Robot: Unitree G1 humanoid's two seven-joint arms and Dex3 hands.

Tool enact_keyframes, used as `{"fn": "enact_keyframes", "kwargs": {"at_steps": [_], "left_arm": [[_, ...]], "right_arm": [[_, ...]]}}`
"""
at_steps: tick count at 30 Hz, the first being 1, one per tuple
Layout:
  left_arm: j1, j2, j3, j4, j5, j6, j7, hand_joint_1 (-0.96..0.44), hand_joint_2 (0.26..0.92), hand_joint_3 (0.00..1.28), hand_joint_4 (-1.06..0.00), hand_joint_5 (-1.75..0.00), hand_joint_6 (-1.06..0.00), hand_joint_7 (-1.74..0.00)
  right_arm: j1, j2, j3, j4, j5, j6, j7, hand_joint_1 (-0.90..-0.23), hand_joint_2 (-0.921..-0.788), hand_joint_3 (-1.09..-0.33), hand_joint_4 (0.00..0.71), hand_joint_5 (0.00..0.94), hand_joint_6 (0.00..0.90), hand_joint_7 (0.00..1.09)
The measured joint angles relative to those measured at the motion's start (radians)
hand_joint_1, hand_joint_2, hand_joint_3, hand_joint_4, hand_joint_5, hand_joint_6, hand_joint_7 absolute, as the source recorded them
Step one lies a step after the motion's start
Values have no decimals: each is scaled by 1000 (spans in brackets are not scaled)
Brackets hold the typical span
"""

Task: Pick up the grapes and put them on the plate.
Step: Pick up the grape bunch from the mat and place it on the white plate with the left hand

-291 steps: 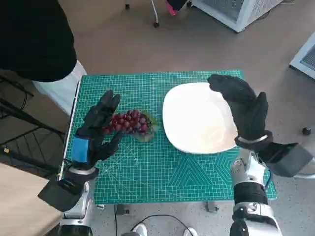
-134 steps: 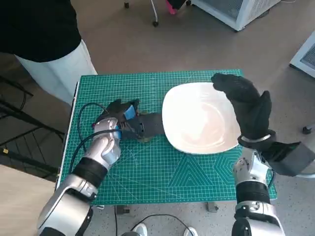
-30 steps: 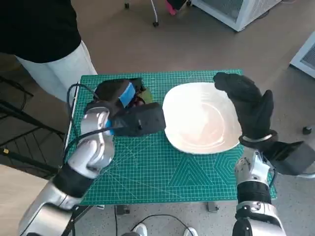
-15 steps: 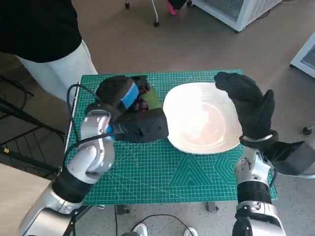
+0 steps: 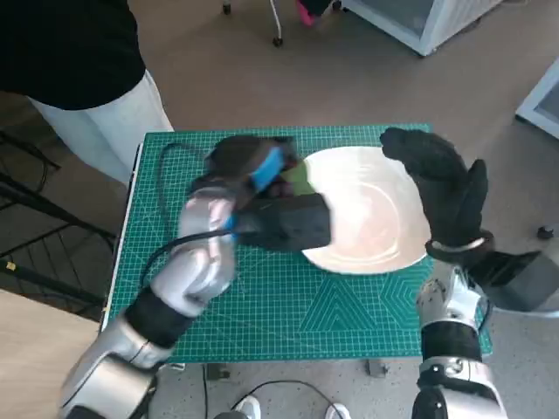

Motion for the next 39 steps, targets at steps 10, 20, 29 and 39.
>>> {"fn": "enact_keyframes", "kwargs": {"at_steps": [10,20,29,39], "left_arm": [[-169,-128,-37,276,-17,-92,8,344,742,638,-422,-1600,-548,-380],[-292,-223,-37,537,-60,-215,78,359,782,616,-365,-1646,-563,-147],[-308,-250,-37,603,-83,-265,118,354,822,548,-356,-1634,-666,-183],[-311,-253,-38,656,-86,-300,133,352,847,509,-346,-1632,-692,-261]], "right_arm": [[4,-10,-16,-17,23,1,13,-589,-921,-571,346,0,436,1],[7,-10,-19,-22,31,2,12,-602,-921,-563,340,0,439,3],[15,-7,-19,-34,32,2,11,-601,-921,-559,332,0,440,3],[23,-6,-18,-41,31,-3,-1,-582,-921,-566,325,0,440,2]]}}
